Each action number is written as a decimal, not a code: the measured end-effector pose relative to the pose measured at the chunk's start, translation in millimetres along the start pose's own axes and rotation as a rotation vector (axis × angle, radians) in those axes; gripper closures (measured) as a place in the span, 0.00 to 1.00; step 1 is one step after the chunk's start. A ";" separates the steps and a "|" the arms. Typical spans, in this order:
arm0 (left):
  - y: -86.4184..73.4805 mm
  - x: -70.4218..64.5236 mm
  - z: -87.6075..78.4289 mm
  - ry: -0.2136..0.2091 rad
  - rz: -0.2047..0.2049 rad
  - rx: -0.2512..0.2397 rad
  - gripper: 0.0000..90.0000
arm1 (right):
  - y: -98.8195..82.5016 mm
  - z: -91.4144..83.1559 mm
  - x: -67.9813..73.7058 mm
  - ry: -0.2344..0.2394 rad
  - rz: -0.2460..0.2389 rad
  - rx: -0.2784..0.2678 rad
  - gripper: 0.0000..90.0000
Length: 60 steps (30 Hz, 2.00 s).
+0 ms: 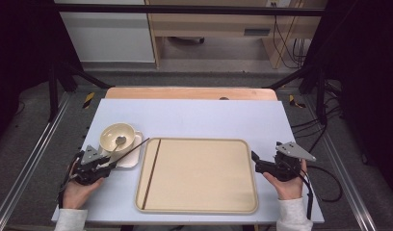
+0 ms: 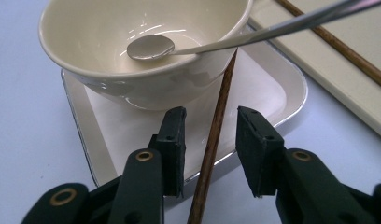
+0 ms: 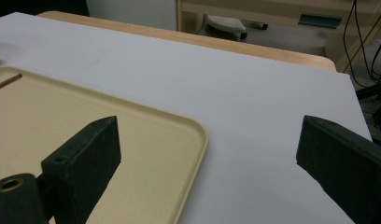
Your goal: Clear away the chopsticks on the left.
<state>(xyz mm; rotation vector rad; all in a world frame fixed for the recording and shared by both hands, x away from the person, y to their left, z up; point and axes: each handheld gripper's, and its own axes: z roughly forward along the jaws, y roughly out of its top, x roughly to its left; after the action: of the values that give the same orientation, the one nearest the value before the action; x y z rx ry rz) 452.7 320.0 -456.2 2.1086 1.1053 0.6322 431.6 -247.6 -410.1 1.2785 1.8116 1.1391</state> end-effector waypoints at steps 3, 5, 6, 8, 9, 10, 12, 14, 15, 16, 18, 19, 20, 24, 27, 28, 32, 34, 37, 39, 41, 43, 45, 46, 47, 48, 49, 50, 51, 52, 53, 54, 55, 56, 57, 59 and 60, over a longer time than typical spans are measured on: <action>-0.4 1.2 2.1 -0.004 -0.001 0.005 0.71 | 0.0 0.1 0.6 0.003 0.004 0.002 0.08; -1.0 2.3 4.2 -0.011 0.003 0.001 0.73 | -0.1 0.3 0.5 0.002 0.001 0.001 0.08; -1.2 3.5 5.4 -0.014 -0.001 0.009 0.73 | 0.1 0.1 0.8 0.003 0.004 0.002 0.08; -1.6 4.3 6.8 -0.018 -0.002 0.013 0.76 | 0.1 -0.1 0.5 0.001 0.002 0.001 0.08; -1.7 4.6 7.1 -0.022 -0.002 0.013 0.77 | 0.1 -0.1 0.3 0.000 0.001 0.000 0.08; -1.6 4.9 7.8 -0.023 -0.006 0.012 0.78 | 0.1 -0.3 0.3 0.000 0.001 -0.001 0.08; -1.8 5.5 8.9 -0.030 -0.013 0.010 0.80 | 0.1 -0.4 0.2 0.000 0.001 -0.001 0.08; -1.7 6.1 8.8 -0.042 -0.017 0.015 0.82 | 0.0 -0.3 0.4 0.000 0.001 0.001 0.08; -1.7 6.1 8.8 -0.042 -0.017 0.015 0.83 | 0.1 -0.3 0.5 0.000 0.000 0.001 0.08; -1.8 6.2 9.2 -0.047 -0.023 0.014 0.84 | 0.1 -0.4 0.5 0.000 0.001 0.000 0.08; -1.7 6.6 9.6 -0.051 -0.025 0.014 0.87 | 0.0 -0.3 0.5 -0.001 0.001 0.000 0.08; -1.7 6.6 9.6 -0.051 -0.025 0.014 0.88 | 0.0 -0.3 0.5 -0.001 0.001 0.001 0.08; -1.6 6.5 10.0 -0.053 -0.026 0.012 0.89 | 0.0 -0.2 0.6 -0.001 0.001 0.001 0.08; -1.5 6.8 9.8 -0.062 -0.027 0.012 0.89 | 0.1 -0.3 1.1 0.002 0.004 0.003 0.08; -1.5 6.9 9.5 -0.074 -0.028 0.012 0.90 | 0.0 -0.2 0.6 0.000 0.001 0.001 0.08; -1.5 6.8 9.3 -0.079 -0.031 0.010 0.91 | 0.0 -0.3 1.0 0.001 0.006 0.003 0.08; -1.0 5.0 8.2 -0.092 -0.026 0.008 0.93 | 0.0 -0.3 0.9 0.001 0.004 0.001 0.08; -0.2 1.7 7.9 -0.104 -0.024 0.004 0.94 | 0.1 -0.4 0.3 0.000 0.002 0.000 0.08; 1.2 -1.8 7.5 -0.096 -0.015 0.006 0.94 | 0.2 -1.0 0.0 0.001 0.004 -0.002 0.08; 2.0 -4.3 6.8 -0.104 -0.011 0.005 0.94 | 0.3 -1.3 -0.1 0.001 0.004 -0.001 0.08; 3.2 -6.3 6.0 -0.097 -0.009 0.002 0.94 | 0.3 -1.3 -0.4 0.000 0.003 -0.003 0.08; 3.9 -7.9 4.8 -0.097 -0.011 -0.006 0.94 | 0.4 -1.6 -0.5 0.000 0.002 -0.003 0.08; 4.6 -9.3 3.5 -0.092 -0.007 -0.011 0.94 | 0.5 -1.7 -0.7 0.001 0.004 -0.004 0.08; 5.2 -10.2 2.3 -0.095 0.000 -0.017 0.94 | 0.6 -1.9 -0.5 0.001 0.006 -0.004 0.08; 5.2 -10.2 2.3 -0.095 0.000 -0.017 0.94 | 0.7 -2.0 -0.5 -0.001 0.006 -0.006 0.08; 6.7 -13.1 -0.1 -0.099 -0.001 -0.027 0.94 | 0.8 -2.3 -0.7 -0.002 0.005 -0.007 0.08; 6.7 -13.1 -0.1 -0.099 -0.001 -0.027 0.94 | 0.8 -2.4 -1.1 -0.003 0.003 -0.009 0.08; 8.2 -16.6 -2.7 -0.100 -0.001 -0.032 0.94 | 0.8 -2.7 -1.0 -0.001 0.004 -0.008 0.08; 8.2 -16.6 -2.7 -0.100 -0.001 -0.032 0.94 | 0.8 -2.8 -1.0 -0.001 0.004 -0.008 0.08; 9.9 -20.0 -4.9 -0.089 0.007 -0.037 0.94 | 0.9 -2.9 -0.9 0.000 0.005 -0.008 0.08; 10.6 -21.2 -5.7 -0.090 0.009 -0.039 0.94 | 1.0 -3.0 -0.7 0.001 0.005 -0.007 0.08; 11.4 -23.2 -6.9 -0.090 0.010 -0.040 0.94 | 1.0 -2.9 -0.3 0.000 0.007 -0.009 0.08; 11.4 -23.2 -6.9 -0.090 0.010 -0.040 0.94 | 1.0 -2.9 -0.2 -0.001 0.004 -0.007 0.08; 13.6 -27.8 -8.5 -0.090 0.012 -0.053 0.94 | 1.0 -3.0 -0.2 -0.001 0.003 -0.007 0.08; 14.2 -29.6 -9.2 -0.088 0.013 -0.055 0.94 | 1.0 -3.2 -0.1 0.000 0.005 -0.008 0.08; 16.3 -34.2 -11.1 -0.097 0.009 -0.067 0.94 | 1.1 -3.8 -0.5 0.001 0.007 -0.008 0.07; 17.4 -35.8 -12.0 -0.099 0.010 -0.070 0.94 | 1.1 -3.8 -0.7 -0.001 0.005 -0.010 0.07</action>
<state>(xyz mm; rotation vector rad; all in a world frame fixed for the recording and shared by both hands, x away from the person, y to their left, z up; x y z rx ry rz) 434.9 286.5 -439.2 2.0632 1.0048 0.5569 429.0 -249.2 -407.5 1.2785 1.8009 1.1492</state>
